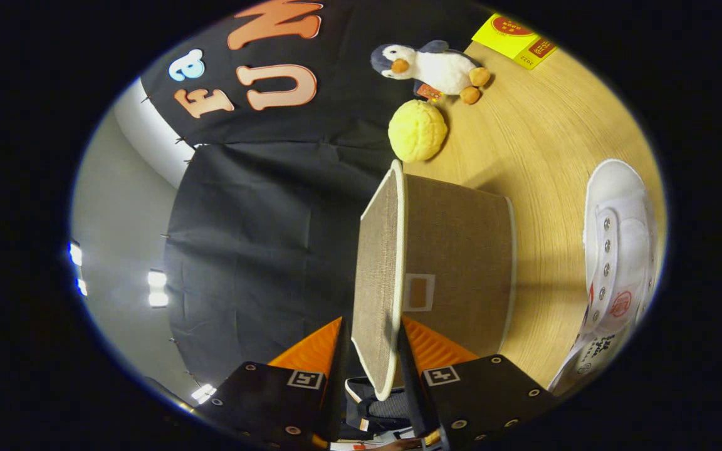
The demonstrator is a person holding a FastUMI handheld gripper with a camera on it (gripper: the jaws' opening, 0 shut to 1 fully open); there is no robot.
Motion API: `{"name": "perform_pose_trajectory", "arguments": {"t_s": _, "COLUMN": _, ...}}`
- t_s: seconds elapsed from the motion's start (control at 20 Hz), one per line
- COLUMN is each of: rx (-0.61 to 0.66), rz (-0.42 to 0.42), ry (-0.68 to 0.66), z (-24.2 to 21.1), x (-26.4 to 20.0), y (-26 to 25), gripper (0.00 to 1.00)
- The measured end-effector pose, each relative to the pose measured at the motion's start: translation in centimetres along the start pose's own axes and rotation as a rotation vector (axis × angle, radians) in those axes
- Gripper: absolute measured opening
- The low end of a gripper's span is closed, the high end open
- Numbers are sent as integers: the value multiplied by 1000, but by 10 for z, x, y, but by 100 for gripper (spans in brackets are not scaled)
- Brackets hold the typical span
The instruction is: Open the storage box then place both shoes into the box .Put the left shoe in first, then the right shoe, with the right side of both shoes facing outward in a uniform manner.
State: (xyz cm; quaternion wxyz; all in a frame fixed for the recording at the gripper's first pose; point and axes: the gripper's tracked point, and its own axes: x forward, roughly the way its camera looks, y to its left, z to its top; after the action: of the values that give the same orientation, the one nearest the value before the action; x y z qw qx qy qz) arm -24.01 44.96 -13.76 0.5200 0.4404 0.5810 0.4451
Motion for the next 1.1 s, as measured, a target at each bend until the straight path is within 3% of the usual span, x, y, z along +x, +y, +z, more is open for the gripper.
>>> {"name": "perform_pose_trajectory", "arguments": {"t_s": 0.05, "rx": 13, "rz": -31, "ry": 0, "z": 0, "x": 5, "y": -6, "gripper": 42}}
{"name": "perform_pose_trajectory", "arguments": {"t_s": 0.15, "rx": 46, "rz": -95, "ry": -13, "z": 3, "x": 9, "y": -14, "gripper": 27}}
{"name": "perform_pose_trajectory", "arguments": {"t_s": 0.2, "rx": 58, "rz": -77, "ry": -7, "z": 0, "x": 10, "y": -4, "gripper": 12}}
{"name": "perform_pose_trajectory", "arguments": {"t_s": 0.3, "rx": 34, "rz": -66, "ry": -6, "z": 1, "x": 9, "y": 14, "gripper": 6}}
{"name": "perform_pose_trajectory", "arguments": {"t_s": 0.45, "rx": 34, "rz": -12, "ry": 5, "z": 5, "x": 9, "y": 59, "gripper": 4}}
{"name": "perform_pose_trajectory", "arguments": {"t_s": 0.65, "rx": -74, "rz": 6, "ry": -8, "z": 15, "x": 25, "y": 119, "gripper": 4}}
{"name": "perform_pose_trajectory", "arguments": {"t_s": 1.1, "rx": -209, "rz": -6, "ry": 26, "z": -3, "x": 125, "y": 208, "gripper": 8}}
